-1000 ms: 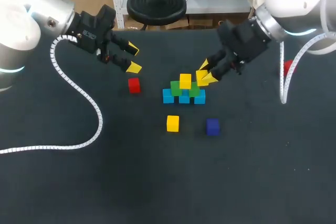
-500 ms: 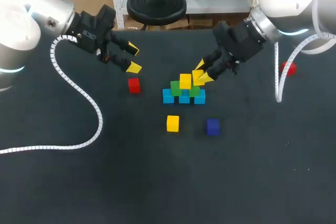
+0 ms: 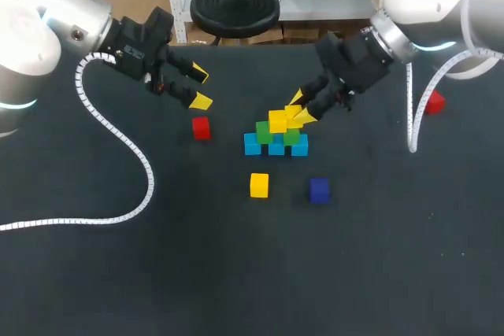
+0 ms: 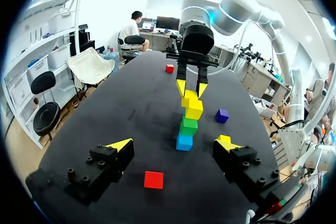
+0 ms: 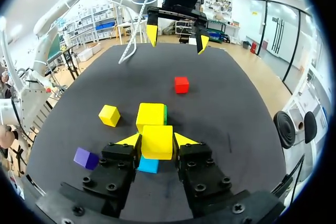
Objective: Place the blue cubes, place green cubes on the blue cubes, place the yellow cubes on the green cubes, then place the red cubes on the yellow cubes, and place purple cube on the red cubes.
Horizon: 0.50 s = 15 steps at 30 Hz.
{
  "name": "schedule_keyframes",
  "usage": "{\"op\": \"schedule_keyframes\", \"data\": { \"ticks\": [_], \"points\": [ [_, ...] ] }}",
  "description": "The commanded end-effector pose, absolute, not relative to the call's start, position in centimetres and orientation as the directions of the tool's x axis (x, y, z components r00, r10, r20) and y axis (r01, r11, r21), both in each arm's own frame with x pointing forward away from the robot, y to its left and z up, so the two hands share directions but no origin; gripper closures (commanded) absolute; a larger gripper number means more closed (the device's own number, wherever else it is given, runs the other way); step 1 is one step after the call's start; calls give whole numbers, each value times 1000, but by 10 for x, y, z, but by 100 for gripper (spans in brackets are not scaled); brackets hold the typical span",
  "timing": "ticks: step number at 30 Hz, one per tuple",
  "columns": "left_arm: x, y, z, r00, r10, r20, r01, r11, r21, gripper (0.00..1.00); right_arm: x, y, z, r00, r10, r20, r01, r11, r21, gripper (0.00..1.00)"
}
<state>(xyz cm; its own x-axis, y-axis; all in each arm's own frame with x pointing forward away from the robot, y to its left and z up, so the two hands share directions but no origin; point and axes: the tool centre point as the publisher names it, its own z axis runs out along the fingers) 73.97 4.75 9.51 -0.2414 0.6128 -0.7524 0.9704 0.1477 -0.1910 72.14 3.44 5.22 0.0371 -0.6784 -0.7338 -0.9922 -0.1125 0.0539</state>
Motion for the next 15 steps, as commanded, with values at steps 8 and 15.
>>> {"op": "schedule_keyframes", "data": {
  "ticks": [8, 15],
  "points": [
    [741, 48, 95, -242, 615, -750, 970, 146, -194, 0, 719, 35, 54, 24, -687, -726, -993, -102, 64, 100],
    [741, 48, 95, -242, 615, -750, 970, 146, -194, 0, 714, 33, 54, 6, -697, -717, -995, -76, 66, 100]
  ]
}}
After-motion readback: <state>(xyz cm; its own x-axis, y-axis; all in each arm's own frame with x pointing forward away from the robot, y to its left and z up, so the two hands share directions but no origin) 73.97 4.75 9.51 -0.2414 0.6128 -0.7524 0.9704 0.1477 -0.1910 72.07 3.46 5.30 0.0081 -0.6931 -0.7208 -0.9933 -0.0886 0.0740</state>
